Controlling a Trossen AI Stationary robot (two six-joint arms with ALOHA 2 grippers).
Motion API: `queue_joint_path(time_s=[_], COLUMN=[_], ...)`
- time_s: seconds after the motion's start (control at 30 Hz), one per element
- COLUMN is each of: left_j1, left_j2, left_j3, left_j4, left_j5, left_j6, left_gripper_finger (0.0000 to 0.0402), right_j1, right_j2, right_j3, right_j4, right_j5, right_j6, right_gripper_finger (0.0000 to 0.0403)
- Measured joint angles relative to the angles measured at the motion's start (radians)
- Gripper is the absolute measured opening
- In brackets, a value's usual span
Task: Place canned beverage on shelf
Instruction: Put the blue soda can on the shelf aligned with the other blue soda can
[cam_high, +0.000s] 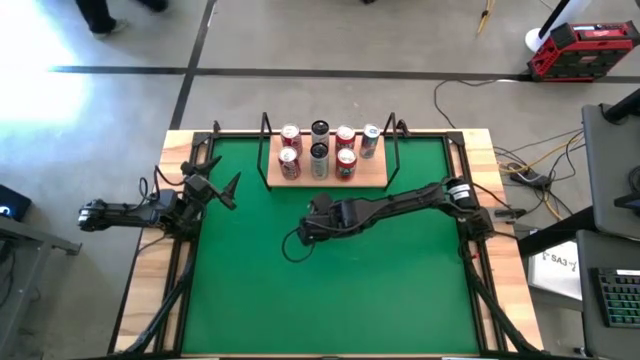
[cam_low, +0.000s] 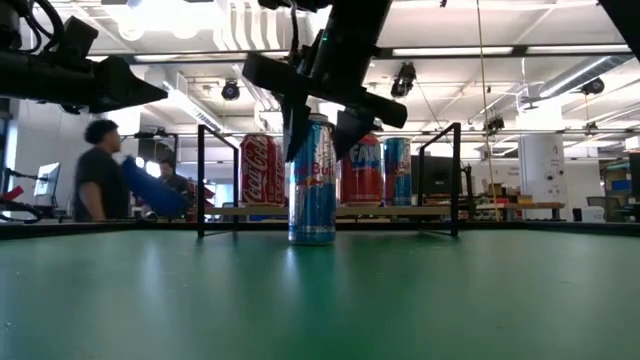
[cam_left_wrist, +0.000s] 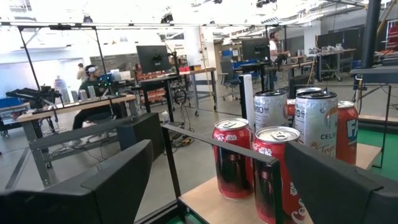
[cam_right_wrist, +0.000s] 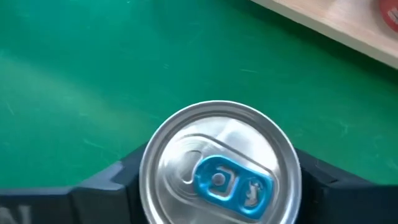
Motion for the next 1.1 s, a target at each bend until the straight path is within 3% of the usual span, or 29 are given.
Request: queue_joint_path(time_s=[0.17,0.37,0.57,0.87,1.1], left_j1=[0.0,0.0,0.0,0.0,0.0], left_j2=[0.0,0.0,0.0,0.0,0.0], left_j3=[0.0,0.0,0.0,0.0,0.0], left_j4=[0.0,0.0,0.0,0.0,0.0], left_j5=[0.0,0.0,0.0,0.0,0.0], left_j6=[0.0,0.0,0.0,0.0,0.0], left_gripper_finger=[0.0346,0.0346,0.0346,0.0346,0.0346], right_j1=[0.007,0.015,0.01,-0.011,-0.108], right_j2=[-0.006,-0.041,-0.083,-0.191,-0.208], right_j3=[0.0,0.035,0.039,0.039,0.037], right_j4=[-0.03,-0.235,-0.414,-0.565,-0.643], right_j5=[0.001,-0.004,0.076,0.175,0.202], right_j6=[0.105,0.274,0.416,0.52,0.55], right_gripper_finger=[0.0225,0.0225,0.0225,0.0225,0.0225])
